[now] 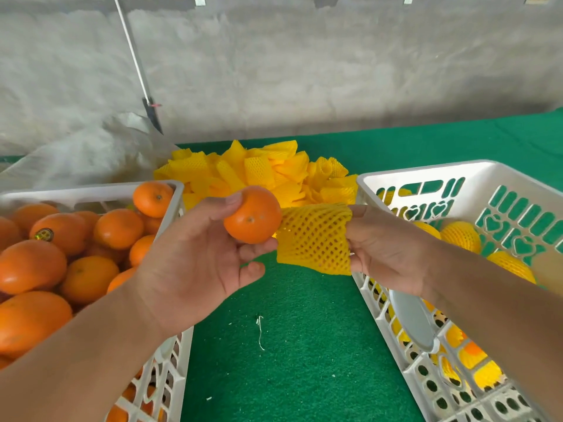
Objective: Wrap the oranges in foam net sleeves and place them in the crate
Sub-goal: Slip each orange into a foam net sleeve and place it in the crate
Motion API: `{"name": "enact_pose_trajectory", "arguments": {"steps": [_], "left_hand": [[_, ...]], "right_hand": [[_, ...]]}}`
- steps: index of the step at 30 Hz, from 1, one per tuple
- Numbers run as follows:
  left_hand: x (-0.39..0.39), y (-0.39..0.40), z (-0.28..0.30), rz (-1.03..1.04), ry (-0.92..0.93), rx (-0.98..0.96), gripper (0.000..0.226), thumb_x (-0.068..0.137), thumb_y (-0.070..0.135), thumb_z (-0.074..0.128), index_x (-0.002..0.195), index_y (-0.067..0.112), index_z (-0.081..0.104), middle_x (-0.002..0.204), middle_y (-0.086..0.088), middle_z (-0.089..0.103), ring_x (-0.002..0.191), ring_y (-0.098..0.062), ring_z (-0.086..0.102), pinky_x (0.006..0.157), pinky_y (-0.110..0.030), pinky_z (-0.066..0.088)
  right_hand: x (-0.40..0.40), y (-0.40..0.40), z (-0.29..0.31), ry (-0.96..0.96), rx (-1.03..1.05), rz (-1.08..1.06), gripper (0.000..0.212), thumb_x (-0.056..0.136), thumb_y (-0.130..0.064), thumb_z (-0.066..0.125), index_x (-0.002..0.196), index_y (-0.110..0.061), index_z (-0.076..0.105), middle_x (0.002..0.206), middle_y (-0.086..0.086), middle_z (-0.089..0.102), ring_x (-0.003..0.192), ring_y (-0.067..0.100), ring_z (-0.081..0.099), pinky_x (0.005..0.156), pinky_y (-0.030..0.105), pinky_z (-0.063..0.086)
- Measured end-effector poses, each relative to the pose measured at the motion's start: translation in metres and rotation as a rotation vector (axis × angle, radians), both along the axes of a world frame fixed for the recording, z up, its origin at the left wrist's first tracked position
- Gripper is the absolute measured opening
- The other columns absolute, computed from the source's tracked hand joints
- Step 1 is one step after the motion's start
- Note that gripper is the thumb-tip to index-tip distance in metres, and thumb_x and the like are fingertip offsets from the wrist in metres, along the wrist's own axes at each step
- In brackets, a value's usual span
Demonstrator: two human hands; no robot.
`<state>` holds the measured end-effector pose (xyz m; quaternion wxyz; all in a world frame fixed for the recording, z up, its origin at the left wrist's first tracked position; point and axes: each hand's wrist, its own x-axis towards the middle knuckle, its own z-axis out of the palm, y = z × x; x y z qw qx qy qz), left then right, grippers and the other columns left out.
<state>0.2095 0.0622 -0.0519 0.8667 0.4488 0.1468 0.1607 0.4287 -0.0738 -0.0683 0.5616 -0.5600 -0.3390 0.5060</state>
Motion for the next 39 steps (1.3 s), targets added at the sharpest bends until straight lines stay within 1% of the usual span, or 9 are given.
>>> {"name": "enact_pose_trajectory", "arguments": {"steps": [7, 14, 18, 23, 24, 26, 28, 34, 39], "left_hand": [[0.003, 0.003, -0.003, 0.125, 0.079, -0.037, 0.065, 0.092, 0.037, 0.069, 0.151, 0.016, 0.051, 0.131, -0.026, 0.070, 0.084, -0.023, 0.071, 0.065, -0.027, 0.060], [0.003, 0.001, -0.004, -0.015, 0.068, -0.008, 0.064, 0.089, 0.044, 0.075, 0.143, 0.016, 0.055, 0.133, -0.030, 0.068, 0.082, -0.022, 0.067, 0.068, -0.027, 0.060], [0.004, 0.002, -0.005, 0.074, 0.087, -0.014, 0.056, 0.093, 0.042, 0.075, 0.139, 0.015, 0.060, 0.128, -0.029, 0.070, 0.080, -0.021, 0.065, 0.067, -0.028, 0.060], [0.001, 0.002, -0.002, -0.021, 0.028, -0.039, 0.058, 0.092, 0.047, 0.071, 0.140, 0.014, 0.060, 0.125, -0.028, 0.069, 0.083, -0.023, 0.065, 0.071, -0.029, 0.058], [0.001, 0.003, -0.002, -0.037, 0.017, -0.044, 0.059, 0.093, 0.047, 0.070, 0.141, 0.013, 0.059, 0.125, -0.027, 0.069, 0.083, -0.023, 0.065, 0.072, -0.029, 0.058], [0.000, 0.004, -0.002, -0.062, -0.002, -0.063, 0.057, 0.095, 0.047, 0.068, 0.139, 0.012, 0.057, 0.123, -0.027, 0.069, 0.083, -0.022, 0.064, 0.072, -0.030, 0.056], [-0.001, 0.005, -0.003, -0.067, -0.013, -0.082, 0.055, 0.096, 0.048, 0.068, 0.137, 0.012, 0.057, 0.119, -0.025, 0.069, 0.082, -0.022, 0.063, 0.072, -0.029, 0.056], [0.003, 0.005, -0.008, 0.090, 0.068, -0.058, 0.049, 0.091, 0.039, 0.078, 0.132, 0.015, 0.064, 0.118, -0.018, 0.070, 0.086, -0.026, 0.067, 0.070, -0.031, 0.058], [0.005, 0.006, -0.017, 0.161, 0.168, -0.007, 0.050, 0.089, 0.027, 0.080, 0.135, 0.010, 0.068, 0.130, -0.019, 0.073, 0.110, -0.037, 0.075, 0.077, -0.034, 0.063]], "right_hand": [[0.001, 0.005, -0.005, -0.132, -0.015, -0.001, 0.027, 0.112, -0.020, 0.050, 0.131, -0.020, 0.069, 0.094, -0.008, 0.077, 0.078, 0.004, 0.073, 0.062, 0.018, 0.056], [0.006, 0.009, -0.016, -0.302, -0.083, 0.025, 0.030, 0.112, -0.028, 0.047, 0.127, -0.007, 0.063, 0.102, 0.007, 0.068, 0.088, 0.016, 0.067, 0.075, 0.021, 0.057], [0.012, 0.009, -0.019, -0.274, -0.105, 0.000, 0.025, 0.110, -0.015, 0.040, 0.104, -0.003, 0.062, 0.083, 0.006, 0.061, 0.076, 0.017, 0.061, 0.069, 0.020, 0.054], [0.001, 0.007, -0.014, -0.161, -0.094, 0.127, 0.076, 0.107, -0.001, 0.029, 0.055, -0.034, 0.073, 0.061, -0.014, 0.067, 0.057, -0.001, 0.065, 0.061, 0.014, 0.053], [0.001, 0.006, -0.014, -0.155, -0.095, 0.156, 0.070, 0.105, -0.002, 0.034, 0.061, -0.036, 0.076, 0.067, -0.014, 0.071, 0.061, -0.001, 0.068, 0.066, 0.016, 0.056], [0.002, 0.004, -0.017, -0.140, -0.062, 0.165, 0.048, 0.108, -0.007, 0.037, 0.107, -0.030, 0.080, 0.101, -0.004, 0.079, 0.093, 0.010, 0.076, 0.090, 0.031, 0.059], [-0.002, 0.002, -0.013, -0.106, -0.053, 0.137, 0.041, 0.115, -0.016, 0.031, 0.143, -0.015, 0.060, 0.136, 0.008, 0.071, 0.126, 0.027, 0.068, 0.111, 0.046, 0.051], [-0.001, 0.002, -0.008, 0.052, 0.065, 0.148, 0.048, 0.110, -0.025, 0.041, 0.151, 0.000, 0.048, 0.151, 0.017, 0.059, 0.142, 0.035, 0.054, 0.120, 0.051, 0.042], [-0.003, 0.001, -0.007, 0.066, 0.097, 0.178, 0.051, 0.100, -0.029, 0.055, 0.142, -0.002, 0.055, 0.145, 0.021, 0.061, 0.135, 0.039, 0.058, 0.117, 0.053, 0.044]]}}
